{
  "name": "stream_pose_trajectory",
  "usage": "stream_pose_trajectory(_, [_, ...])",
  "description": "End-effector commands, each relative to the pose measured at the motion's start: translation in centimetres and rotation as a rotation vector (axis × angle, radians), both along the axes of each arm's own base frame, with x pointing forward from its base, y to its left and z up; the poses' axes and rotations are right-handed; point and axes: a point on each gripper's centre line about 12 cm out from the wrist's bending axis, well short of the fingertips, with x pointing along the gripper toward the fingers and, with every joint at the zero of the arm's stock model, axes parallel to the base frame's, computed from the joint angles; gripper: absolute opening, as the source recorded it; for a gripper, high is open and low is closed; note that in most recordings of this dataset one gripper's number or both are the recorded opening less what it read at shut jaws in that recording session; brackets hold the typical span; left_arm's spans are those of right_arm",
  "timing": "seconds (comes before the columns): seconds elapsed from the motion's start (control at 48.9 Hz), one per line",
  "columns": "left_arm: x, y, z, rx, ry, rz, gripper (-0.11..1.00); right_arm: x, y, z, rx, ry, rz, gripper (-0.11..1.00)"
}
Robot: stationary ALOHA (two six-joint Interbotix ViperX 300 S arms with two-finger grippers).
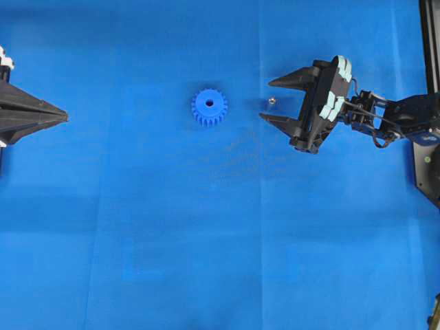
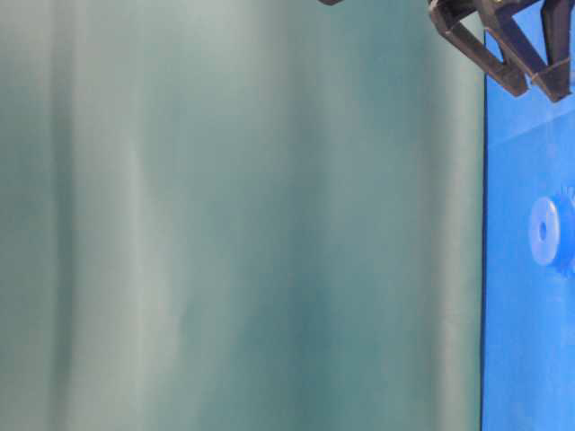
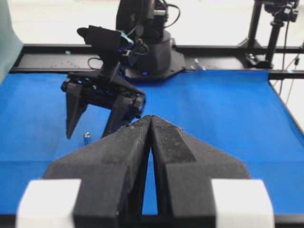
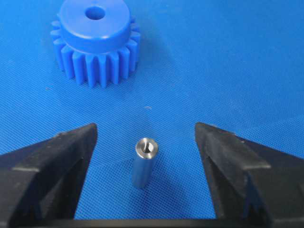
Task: Insert the shaft placed at a random location into the center hole of the small gear at another random location.
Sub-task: 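Close the right gripper on the silver shaft and lift it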
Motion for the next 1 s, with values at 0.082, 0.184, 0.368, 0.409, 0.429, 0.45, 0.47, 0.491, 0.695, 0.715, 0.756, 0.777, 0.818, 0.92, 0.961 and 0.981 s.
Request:
stream_pose_trajectory(0.082, [0.1, 0.1, 0.4, 0.001, -0.011, 0.004, 0.0, 0.1, 0.0, 0.3, -0.003, -0.009, 0.001, 0.41])
stream_pose_trajectory(0.184, [0.1, 0.1, 0.4, 0.001, -0.011, 0.004, 0.0, 0.0, 0.0, 0.2, -0.001, 0.003, 0.005, 0.14])
stream_pose_trajectory(0.368, [0.1, 0.1, 0.4, 0.001, -0.011, 0.006, 0.0, 0.2, 0.0, 0.4, -0.002, -0.004, 0.006, 0.03])
stream_pose_trajectory(0.409, [0.1, 0.1, 0.5, 0.003, -0.015, 0.006, 0.0, 0.3, 0.0, 0.5, -0.002, -0.007, 0.006, 0.03])
stream_pose_trajectory(0.429, [0.1, 0.1, 0.5, 0.001, -0.015, 0.005, 0.0, 0.3, 0.0, 0.6, -0.002, -0.012, 0.005, 0.03])
stream_pose_trajectory(0.45, [0.1, 0.1, 0.5, 0.0, -0.015, 0.006, 0.0, 0.4, 0.0, 0.7, -0.001, -0.013, 0.007, 0.03])
stream_pose_trajectory(0.47, [0.1, 0.1, 0.5, 0.0, -0.014, 0.006, 0.0, 0.4, 0.1, 0.8, 0.0, -0.014, 0.007, 0.03])
stream_pose_trajectory(0.491, [0.1, 0.1, 0.5, 0.0, -0.014, 0.006, 0.0, 0.4, 0.1, 1.0, 0.0, -0.018, 0.011, 0.03])
stream_pose_trajectory(0.695, [-0.1, 0.1, 0.7, 0.0, -0.026, 0.006, 0.0, 0.6, 0.7, 4.5, 0.02, -0.032, 0.036, 0.03])
stream_pose_trajectory(0.715, [0.0, 0.1, 0.7, 0.0, -0.023, 0.006, 0.0, 0.5, 0.7, 4.9, 0.024, -0.03, 0.038, 0.03])
stream_pose_trajectory(0.756, [-0.1, 0.1, 0.7, -0.002, -0.025, 0.006, 0.0, 0.5, 0.8, 5.6, 0.028, -0.03, 0.042, 0.03])
stream_pose_trajectory(0.777, [-0.1, 0.1, 0.7, -0.002, -0.025, 0.006, 0.0, 0.5, 0.8, 6.0, 0.029, -0.03, 0.045, 0.03])
stream_pose_trajectory(0.818, [-0.1, 0.1, 0.7, -0.005, -0.023, 0.005, 0.0, 0.4, 0.9, 6.7, 0.029, -0.038, 0.048, 0.03])
stream_pose_trajectory(0.92, [-0.1, 0.1, 0.6, -0.006, -0.012, 0.005, 0.0, 0.2, 1.1, 7.9, 0.034, -0.043, 0.057, 0.03])
stream_pose_trajectory(0.961, [-0.1, 0.1, 0.5, -0.006, -0.011, 0.005, 0.0, 0.1, 1.2, 8.2, 0.033, -0.046, 0.059, 0.03])
stream_pose_trajectory(0.981, [-0.1, 0.1, 0.5, -0.006, -0.011, 0.005, 0.0, 0.1, 1.2, 8.3, 0.033, -0.049, 0.059, 0.03])
